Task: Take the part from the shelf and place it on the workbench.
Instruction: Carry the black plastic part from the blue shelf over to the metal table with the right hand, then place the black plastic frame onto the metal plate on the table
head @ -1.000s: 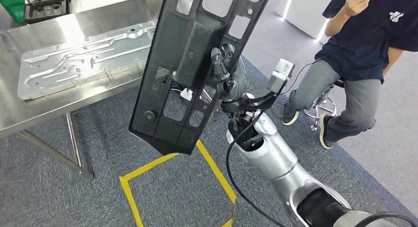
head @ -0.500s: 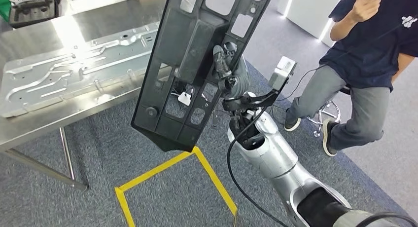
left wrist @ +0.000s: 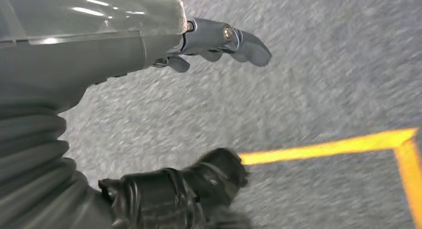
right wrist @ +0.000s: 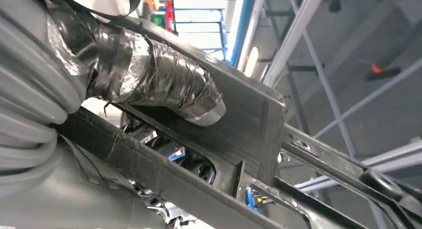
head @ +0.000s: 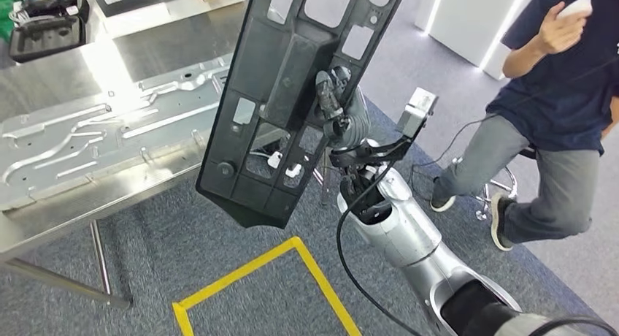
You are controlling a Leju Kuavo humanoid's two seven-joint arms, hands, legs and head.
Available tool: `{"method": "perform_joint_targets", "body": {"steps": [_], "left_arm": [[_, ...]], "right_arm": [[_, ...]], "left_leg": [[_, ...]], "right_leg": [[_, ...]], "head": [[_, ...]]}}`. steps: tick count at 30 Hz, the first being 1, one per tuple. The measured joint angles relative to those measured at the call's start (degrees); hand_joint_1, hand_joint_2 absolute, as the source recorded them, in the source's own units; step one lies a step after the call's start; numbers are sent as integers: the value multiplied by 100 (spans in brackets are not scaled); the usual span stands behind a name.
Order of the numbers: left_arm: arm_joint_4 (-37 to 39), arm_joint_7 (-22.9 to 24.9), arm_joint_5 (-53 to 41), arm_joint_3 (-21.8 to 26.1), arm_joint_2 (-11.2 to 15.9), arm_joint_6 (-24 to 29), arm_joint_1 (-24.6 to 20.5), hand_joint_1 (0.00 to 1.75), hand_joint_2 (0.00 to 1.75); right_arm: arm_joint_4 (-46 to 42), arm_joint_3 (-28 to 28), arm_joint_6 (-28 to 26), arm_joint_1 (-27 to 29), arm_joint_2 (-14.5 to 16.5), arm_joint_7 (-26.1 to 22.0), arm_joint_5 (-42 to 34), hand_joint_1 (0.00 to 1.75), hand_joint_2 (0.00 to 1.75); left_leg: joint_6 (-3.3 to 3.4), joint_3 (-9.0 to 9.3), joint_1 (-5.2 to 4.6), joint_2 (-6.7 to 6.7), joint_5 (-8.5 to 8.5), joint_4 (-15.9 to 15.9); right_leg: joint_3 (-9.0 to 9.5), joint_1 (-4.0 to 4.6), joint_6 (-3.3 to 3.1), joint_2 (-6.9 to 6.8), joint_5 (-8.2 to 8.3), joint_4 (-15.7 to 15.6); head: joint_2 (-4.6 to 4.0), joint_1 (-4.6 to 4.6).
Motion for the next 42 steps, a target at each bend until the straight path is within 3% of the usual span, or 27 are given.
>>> {"method": "perform_joint_targets", "body": {"steps": [2, 4, 6, 7, 8, 10, 12, 13, 14, 16, 18, 20, 22, 23, 24, 26, 27, 28, 29, 32, 34, 36, 37, 38, 40, 42], "left_arm": [[0, 0, 6, 8, 5, 3, -34, 0, 175], [0, 1, 9, 19, 10, 8, -47, 0, 175], [0, 9, 11, 23, 7, 11, -22, 0, 175], [0, 14, 12, 23, 3, 13, -6, 0, 175], [0, 18, 12, 23, -2, 14, 5, 0, 175], [4, 22, 11, 24, -9, 16, 11, 0, 175], [11, 26, 11, 24, -9, 26, -5, 0, 175], [13, 28, 11, 24, -9, 33, -18, 0, 175], [13, 29, 10, 23, -5, 39, -28, 0, 175], [13, 32, 7, 23, 1, 47, -44, 0, 175], [13, 36, 7, 23, 4, 51, -61, 0, 175], [13, 50, 9, 23, 1, 52, -59, 0, 175], [13, 71, 8, 23, -5, 52, -37, 0, 175], [13, 79, 7, 23, -7, 52, -29, 0, 175], [13, 83, 7, 23, -7, 52, -24, 0, 175], [15, 93, 20, 24, -3, 77, -23, 0, 175], [16, 110, 33, 25, -4, 107, -27, 0, 175], [17, 145, 47, 25, -10, 160, -51, 0, 175], [17, 203, 62, 26, -28, 229, -96, 0, 175], [14, 376, 70, 27, -135, 404, -294, 0, 175], [13, 404, 70, 31, -184, 428, -374, 0, 175], [13, 407, 80, 34, -218, 427, -401, 0, 175], [13, 409, 89, 34, -232, 427, -396, 0, 175], [14, 412, 99, 34, -245, 426, -387, 0, 175], [15, 419, 112, 36, -272, 426, -370, 0, 175], [15, 423, 118, 36, -299, 425, -378, 0, 175]], "right_arm": [[-1, -3, -3, -20, 1, -6, -2, 175, 175], [1, -3, -13, -10, 0, -7, -1, 175, 175], [4, -3, -35, 25, -3, -5, 1, 175, 175], [5, -3, -44, 35, -3, -5, 2, 175, 175], [6, -4, -49, 39, -3, -5, 3, 175, 175], [20, -7, -56, 49, -5, -5, 5, 175, 175], [38, -11, -64, 73, -7, 0, 11, 175, 175], [42, -13, -67, 80, -8, 3, 11, 175, 175], [39, -14, -67, 80, -11, 3, 11, 175, 175], [33, -18, -67, 64, -17, -4, 8, 175, 175], [33, -20, -66, 59, -19, -2, 16, 175, 175], [43, -20, -70, 68, -19, 13, 45, 175, 175], [50, -20, -75, 73, -19, 24, 85, 175, 175], [51, -20, -75, 73, -19, 26, 99, 175, 175], [51, -20, -76, 73, -19, 28, 105, 175, 175], [61, -19, -72, 66, -20, 45, 107, 175, 175], [66, -18, -67, 56, -20, 62, 108, 175, 175], [75, -17, -61, 44, -20, 87, 112, 175, 175], [89, -15, -55, 24, -17, 108, 123, 175, 175], [133, -7, -58, -64, -8, 133, 200, 175, 175], [160, 11, -62, -132, 3, 131, 226, 175, 175], [188, 26, -72, -144, 12, 128, 227, 175, 175], [207, 27, -77, -134, 12, 128, 228, 175, 175], [225, 29, -82, -128, 12, 128, 228, 175, 175], [253, 30, -84, -133, 12, 128, 228, 175, 175], [268, 36, -81, -143, 17, 130, 228, 175, 175]], "left_leg": [[-19, 186, 40, 5, -64, -92], [-37, 302, 61, 0, -181, -106], [-72, 451, 93, -13, -331, -96], [-98, 550, 117, -21, -425, -81], [-128, 651, 142, -27, -525, -56], [-215, 804, 183, -39, -766, 52], [-303, 848, 188, -52, -969, 155], [-328, 870, 187, -53, -1017, 205], [-347, 848, 183, -51, -1021, 240], [-390, 697, 193, -11, -914, 558], [-456, 288, 217, 36, -905, 1155], [-502, -172, 237, 61, -1196, 1651], [-507, -450, 243, 74, -1456, 1680], [-489, -498, 243, 78, -1408, 1495], [-454, -499, 240, 79, -1184, 1198], [-361, -468, 201, 75, -343, 535], [-320, -448, 169, 74, -8, 330], [-288, -441, 135, 65, 186, 233], [-269, -433, 107, 52, 192, 222], [-212, -303, 147, -40, 133, 111], [-159, -231, 161, -110, 95, 69], [-122, -206, 154, -190, 51, 83], [-118, -195, 151, -240, 26, 98], [-124, -185, 149, -297, -3, 123], [-147, -174, 152, -422, -72, 203], [-189, -211, 154, -548, -127, 296]], "right_leg": [[-317, -15, 56, -5, -11, 505], [-805, -45, 131, -6, -261, 1063], [-1206, -87, 221, -10, -583, 1264], [-1320, -108, 263, -14, -616, 1158], [-1381, -130, 303, -20, -500, 945], [-1436, -177, 356, -48, 254, 345], [-1452, -178, 253, -51, 806, 66], [-1453, -166, 166, -48, 819, 67], [-1421, -169, 95, -36, 772, 85], [-1322, -187, 27, -36, 706, 39], [-1151, -194, -10, -37, 630, -41], [-957, -194, -17, -42, 529, -117], [-739, -191, -14, -37, 390, -160], [-620, -184, -11, -33, 310, -169], [-496, -175, -6, -31, 226, -175], [-317, -160, 20, -21, 68, -176], [-265, -157, 45, -11, 12, -176], [-235, -156, 80, -6, -33, -190], [-192, -153, 122, -19, -67, -204], [-211, -159, 212, -56, -248, -88], [-557, -148, 226, -60, -492, 543], [-1065, -131, 237, -58, -650, 1271], [-1237, -122, 241, -56, -586, 1416], [-1328, -116, 239, -50, -418, 1377], [-1246, -112, 209, 35, 107, 778], [-1063, -127, 157, 261, 399, 197]], "head": [[1, 2], [0, 9], [-1, 12], [-1, 12], [-1, 12], [-1, 10], [0, 6], [0, 1], [0, 2], [0, -1], [0, -8], [-1, -15], [-1, -16], [-1, -17], [-1, -17], [-1, -9], [-1, -14], [0, -14], [0, -18], [0, -9], [-1, 9], [-1, 14], [-1, 14], [-1, 13], [-1, 14], [0, -1]]}}
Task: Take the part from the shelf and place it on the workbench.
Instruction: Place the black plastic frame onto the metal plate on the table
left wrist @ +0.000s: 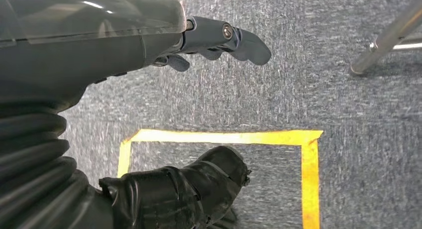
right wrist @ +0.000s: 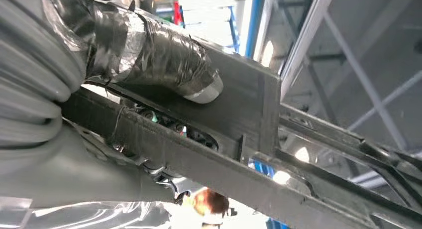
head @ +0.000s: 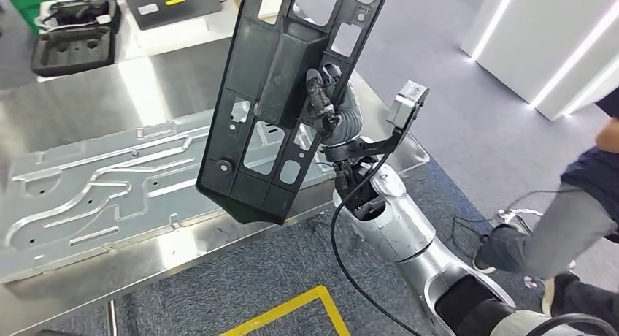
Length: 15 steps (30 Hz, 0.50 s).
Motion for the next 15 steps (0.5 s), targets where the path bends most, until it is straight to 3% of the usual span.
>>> {"method": "perform_joint_targets", "body": {"steps": [2, 3, 4, 6, 8, 10, 11, 12, 14, 15], "left_arm": [[0, 8, 6, -1, -13, -3, 1, 0, 175], [1, 11, 8, -1, -10, -3, 11, 0, 175], [1, 14, 10, 0, -9, -3, 28, 0, 175], [2, 15, 15, 1, -3, 2, 40, 0, 175], [3, 14, 22, 1, -7, 3, 22, 0, 175], [3, 14, 32, 1, -12, 1, 11, 0, 175], [3, 14, 39, 1, -13, 0, 16, 0, 175], [4, 13, 48, 1, -13, -1, 24, 0, 175], [4, 3, 69, 1, -10, 1, 37, 0, 175], [4, -9, 83, 1, -9, 4, 40, 0, 175]], "right_arm": [[20, 11, 0, 0, 5, 8, 2, 175, 175], [28, 19, -1, -4, 6, 12, 3, 175, 175], [37, 28, -2, -12, 7, 20, 5, 175, 175], [48, 51, -2, -35, 14, 39, 14, 175, 175], [58, 77, -2, -44, 22, 70, 37, 175, 175], [79, 110, -5, -41, 23, 93, 59, 175, 175], [93, 126, -7, -39, 23, 98, 66, 175, 175], [104, 139, -10, -38, 23, 100, 71, 175, 175], [115, 154, -31, -49, 23, 114, 91, 175, 175], [119, 160, -74, -65, 23, 138, 132, 175, 175]], "left_leg": [[-61, -49, 26, -115, -1, 30], [-92, -60, 32, -180, 11, 19], [-127, -65, 20, -161, 9, 18], [-202, -159, -12, 116, -123, 223], [-288, -451, 32, 483, -404, 827], [-360, -751, 111, 609, -568, 1393], [-390, -782, 145, 631, -521, 1430], [-416, -699, 174, 646, -386, 1253], [-458, -307, 204, 692, -47, 512], [-457, -126, 192, 713, 45, 186]], "right_leg": [[91, 10, -47, 100, -7, -170], [120, 2, -71, 48, -13, -203], [148, -6, -95, -18, -3, -235], [223, -60, -142, -161, 12, -306], [286, -75, -167, -315, -1, -338], [326, -90, -165, -464, -33, -340], [344, -104, -151, -525, -52, -340], [366, -121, -128, -573, -71, -340], [414, -152, -63, -648, -115, -342], [428, -151, -25, -672, -132, -343]], "head": [[0, -15], [0, -14], [0, -13], [0, -50], [-1, -89], [-1, -90], [-1, -91], [-1, -91], [-1, -91], [-1, -96]]}}
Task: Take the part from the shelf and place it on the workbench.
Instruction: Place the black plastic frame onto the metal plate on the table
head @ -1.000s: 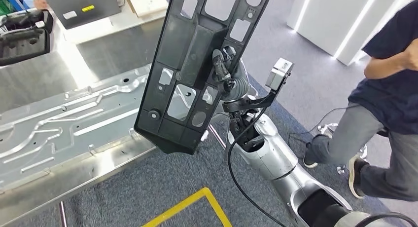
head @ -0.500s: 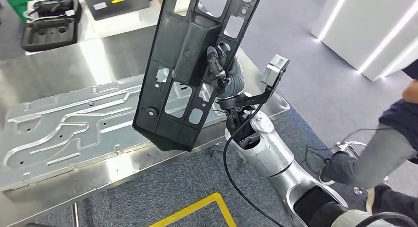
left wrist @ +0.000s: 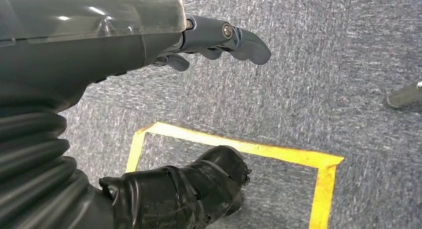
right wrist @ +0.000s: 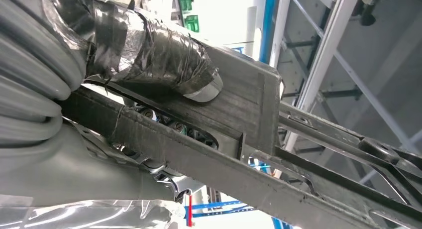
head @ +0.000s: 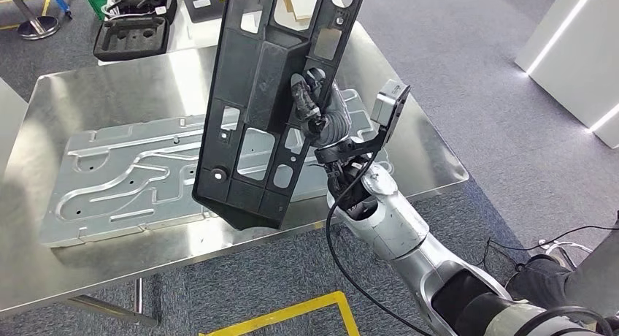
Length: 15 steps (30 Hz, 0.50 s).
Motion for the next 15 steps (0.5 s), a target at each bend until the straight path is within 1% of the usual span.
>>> {"method": "perform_joint_targets", "body": {"steps": [1, 2, 3, 4, 5, 6, 7, 8, 9, 10, 11, 12, 13, 14, 15], "left_arm": [[0, -13, 17, 1, 0, 6, 3, 0, 175], [0, -27, 31, 2, 1, 16, 11, 0, 175], [1, -40, 42, 3, 1, 30, 24, 0, 175], [1, -52, 48, 4, 5, 43, 38, 0, 175], [1, -65, 49, 5, 9, 53, 51, 0, 175], [1, -79, 49, 6, 13, 56, 57, 0, 175], [1, -96, 48, 6, 16, 55, 56, 0, 175], [1, -119, 45, 7, 19, 53, 54, 0, 175], [1, -144, 38, 7, 25, 53, 52, 0, 175], [1, -171, 25, 7, 34, 56, 53, 0, 175], [1, -197, 11, 7, 45, 60, 56, 0, 175], [1, -215, -3, 7, 53, 63, 57, 0, 175], [1, -227, -15, 7, 59, 65, 58, 0, 175], [1, -233, -23, 7, 61, 66, 58, 0, 175], [1, -236, -32, 7, 62, 66, 57, 0, 175]], "right_arm": [[7, 7, -61, -20, -1, 44, 65, 175, 175], [23, 18, -167, -40, -5, 118, 197, 175, 175], [44, 33, -291, -59, -14, 206, 370, 175, 175], [65, 53, -422, -77, -31, 319, 581, 175, 175], [88, 79, -569, -106, -59, 465, 864, 175, 175], [108, 109, -707, -161, -105, 636, 1195, 175, 175], [131, 145, -844, -239, -167, 860, 1601, 175, 175], [161, 195, -975, -336, -248, 1137, 2102, 175, 175], [204, 255, -1097, -449, -339, 1488, 2720, 175, 175], [270, 329, -1187, -569, -439, 1905, 3415, 175, 175], [359, 406, -1248, -700, -543, 2325, 4127, 175, 175], [466, 479, -1276, -844, -645, 2696, 4778, 175, 175], [577, 540, -1274, -997, -744, 2960, 5285, 175, 175], [679, 590, -1258, -1157, -827, 3118, 5643, 175, 175], [779, 645, -1230, -1334, -898, 3218, 5918, 175, 175]], "left_leg": [[18, 110, -17, 19, 25, -191], [48, 148, -41, 25, -11, -255], [95, 151, -59, 20, -26, -263], [143, 160, -55, 15, -34, -270], [189, 181, -50, 4, -38, -293], [242, 205, -43, -6, -38, -317], [292, 228, -40, -17, -39, -337], [331, 238, -51, -30, -48, -339], [366, 244, -69, -46, -60, -336], [391, 251, -91, -69, -72, -329], [409, 261, -116, -99, -85, -320], [424, 271, -140, -134, -97, -305], [434, 279, -161, -169, -113, -285], [437, 283, -177, -201, -131, -261], [430, 270, -202, -225, -149, -228]], "right_leg": [[8, 8, 35, -16, -9, -11], [15, 22, 69, -24, -12, -29], [30, 33, 104, -31, -9, -52], [47, 33, 138, -33, -19, -79], [47, 28, 163, 0, -55, -56], [-5, 25, 172, 59, -138, 65], [-131, 31, 165, 139, -268, 315], [-322, 47, 146, 223, -425, 684], [-556, 72, 125, 276, -573, 1103], [-770, 98, 107, 305, -650, 1451], [-908, 123, 84, 318, -620, 1624], [-940, 145, 52, 323, -476, 1569], [-868, 167, 11, 328, -245, 1298], [-740, 191, -40, 334, -6, 914], [-601, 214, -86, 342, 163, 559]], "head": [[0, 2], [0, 3], [0, 5], [0, 12], [0, 22], [0, 36], [0, 52], [0, 68], [0, 75], [0, 79], [0, 80], [0, 81], [0, 84], [0, 87], [-1, 84]]}}
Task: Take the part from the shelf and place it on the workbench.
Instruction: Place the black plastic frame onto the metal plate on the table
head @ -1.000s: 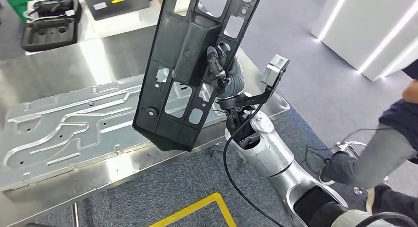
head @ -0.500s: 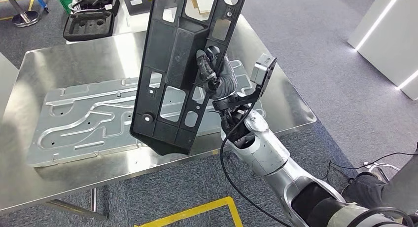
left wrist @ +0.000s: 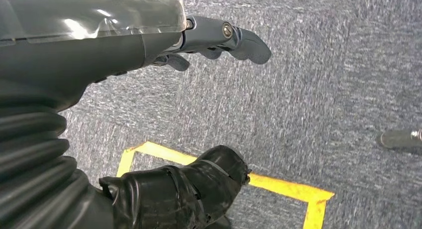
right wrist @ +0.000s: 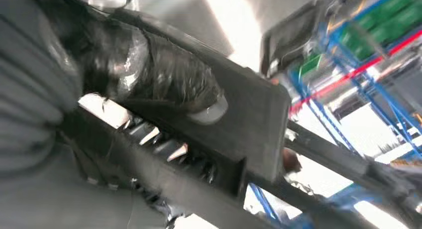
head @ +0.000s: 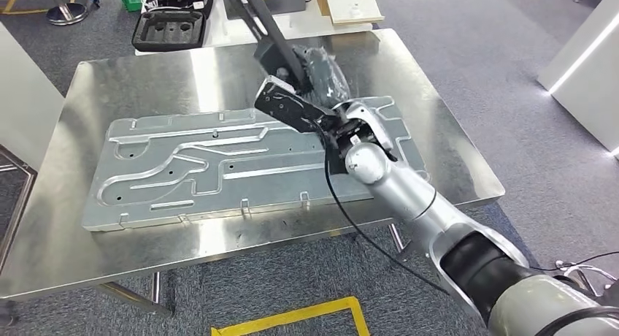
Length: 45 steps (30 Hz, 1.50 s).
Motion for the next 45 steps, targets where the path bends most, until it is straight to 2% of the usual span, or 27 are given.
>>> {"method": "perform_joint_targets", "body": {"steps": [2, 5, 7, 8, 10, 12, 13, 14, 16, 18, 20, 22, 23, 24, 26, 27, 28, 29, 31, 33, 35, 38, 40, 42, 43, 44, 45], "left_arm": [[0, -9, -14, 0, 8, 4, 1, 0, 175], [0, -40, -13, 0, 21, 14, 17, 0, 175], [-1, -62, 2, 1, 34, 17, 28, 0, 175], [-1, -78, 10, 2, 37, 17, 24, 0, 175], [-1, -123, 43, 2, 36, 14, 15, 0, 175], [-1, -158, 71, 2, 34, 7, 13, 0, 175], [-2, -170, 75, 2, 32, 2, 15, 0, 175], [-2, -182, 78, 2, 29, -4, 14, 0, 175], [-2, -208, 79, 2, 22, -25, -3, 0, 175], [-2, -233, 80, 2, 18, -60, -29, 0, 175], [-2, -249, 80, 2, 13, -90, -44, 0, 175], [-2, -280, 79, 2, -7, -99, -49, 0, 175], [-2, -315, 77, 2, -21, -93, -58, 0, 175], [-2, -363, 71, 2, -32, -79, -73, 0, 131], [-2, -457, 52, 2, -45, -33, -107, 0, 44], [-2, -485, 43, 2, -49, -14, -119, 0, 0], [-2, -492, 38, 2, -56, -10, -126, 0, 0], [-2, -482, 37, 2, -64, -25, -131, 0, 0], [-2, -444, 39, 2, -84, -90, -134, 0, 0], [-2, -414, 42, 2, -94, -146, -146, 0, 0], [-2, -385, 35, 2, -96, -144, -156, 0, 0], [-2, -341, 11, 2, -103, -90, -154, 0, 0], [-2, -317, 16, 2, -113, -84, -154, 0, 0], [-2, -299, 54, 2, -113, -99, -141, 0, 0], [-2, -296, 74, 2, -113, -111, -127, 0, 0], [-2, -298, 90, 2, -113, -122, -112, 0, 0], [-2, -302, 100, 2, -113, -130, -102, 0, 0]], "right_arm": [[177, 131, 102, -330, -116, 163, 457, 175, 175], [416, 335, 369, -666, -252, 431, 1213, 175, 175], [583, 455, 585, -912, -317, 544, 1706, 175, 175], [691, 529, 726, -1079, -352, 582, 1966, 175, 175], [1003, 732, 1147, -1488, -440, 637, 2617, 175, 175], [1328, 923, 1579, -1819, -518, 606, 3154, 175, 175], [1508, 1026, 1757, -1943, -554, 557, 3381, 175, 175], [1712, 1144, 1919, -2065, -589, 479, 3587, 175, 175], [2144, 1391, 2143, -2281, -654, 266, 3901, 175, 175], [2548, 1599, 2262, -2457, -712, 65, 4054, 87, 87], [2955, 1786, 2293, -2558, -756, -53, 4106, 0, 0], [3343, 1967, 2287, -2615, -792, -105, 4113, 0, 0], [3494, 2033, 2280, -2637, -814, -122, 4102, 0, 0], [3608, 2074, 2273, -2646, -836, -138, 4085, 0, 0], [3773, 2102, 2262, -2625, -870, -169, 4029, 0, 0], [3845, 2121, 2258, -2598, -881, -179, 4004, 0, 0], [3911, 2146, 2254, -2565, -893, -185, 3983, 0, 0], [3966, 2170, 2248, -2537, -905, -189, 3972, 0, 0], [4043, 2198, 2229, -2519, -925, -189, 3950, 0, 0], [4095, 2199, 2191, -2546, -933, -183, 3911, 0, 0], [4133, 2199, 2138, -2561, -951, -156, 3851, 0, 0], [4155, 2199, 2055, -2567, -980, -85, 3700, 0, 0], [4153, 2196, 1895, -2566, -998, -2, 3472, 0, 0], [4104, 2163, 1618, -2515, -1040, 110, 3121, 0, 0], [4043, 2133, 1474, -2474, -1072, 169, 2937, 0, 0], [3956, 2089, 1348, -2432, -1108, 224, 2768, 0, 0], [3850, 2038, 1254, -2399, -1145, 274, 2620, 0, 0]], "left_leg": [[-29, -43, -18, -27, -13, 43], [-82, -66, -9, -43, 3, 37], [-137, -107, -22, -19, -70, 125], [-179, -187, -15, 12, -171, 292], [-273, -517, 38, 86, -466, 958], [-323, -845, 95, 127, -592, 1544], [-332, -883, 111, 137, -502, 1555], [-334, -818, 122, 144, -318, 1353], [-310, -484, 127, 146, 91, 589], [-263, -232, 99, 138, 223, 61], [-209, -186, 68, 126, 179, -42], [-143, -147, 76, 120, 191, -99], [-99, -121, 85, 118, 200, -130], [-59, -99, 91, 116, 204, -153], [2, -90, 81, 113, 189, -147], [17, -88, 73, 113, 177, -137], [25, -84, 67, 112, 162, -121], [25, -83, 63, 111, 141, -93], [1, -85, 61, 109, 79, -8], [-44, -105, 40, 106, 22, 72], [-86, -112, 22, 105, 9, 92], [-175, -133, 22, 117, -95, 178], [-255, -306, 57, 135, -431, 650], [-304, -562, 97, 143, -789, 1359], [-316, -621, 109, 144, -854, 1567], [-319, -579, 116, 145, -815, 1564], [-312, -432, 119, 145, -688, 1346]], "right_leg": [[149, 28, -53, 16, 107, -386], [177, 29, -76, 16, 101, -460], [205, -19, -95, -2, 119, -497], [218, -42, -103, -10, 123, -509], [236, -68, -112, -25, 125, -519], [249, -77, -110, -36, 117, -517], [260, -83, -103, -38, 108, -516], [277, -89, -91, -39, 96, -516], [312, -96, -50, -41, 66, -522], [313, -88, 6, -44, 53, -537], [313, -80, 72, -56, 59, -569], [312, -86, 131, -62, 17, -552], [255, -85, 148, -55, -64, -426], [136, -85, 157, -39, -189, -181], [-256, -75, 162, -8, -473, 555], [-443, -71, 166, 2, -540, 858], [-552, -70, 168, 4, -508, 985], [-550, -71, 165, 3, -369, 882], [-282, -74, 144, 1, 26, 203], [-32, -54, 114, 4, 214, -318], [17, -35, 79, 13, 219, -398], [40, -81, -3, 13, 266, -434], [56, -102, -42, 8, 296, -451], [54, -103, -49, 3, 299, -445], [53, -103, -50, 1, 300, -440], [51, -104, -50, -1, 300, -434], [49, -106, -48, -1, 301, -427]], "head": [[1, -8], [0, -10], [1, -14], [1, -21], [1, -38], [1, -38], [1, -38], [1, -38], [1, -39], [1, -37], [1, -32], [1, -26], [1, -20], [1, -10], [1, 7], [1, 11], [1, 12], [1, 13], [1, 15], [1, 12], [1, 10], [1, 3], [1, -9], [1, -12], [1, -13], [1, -13], [1, -13]]}}
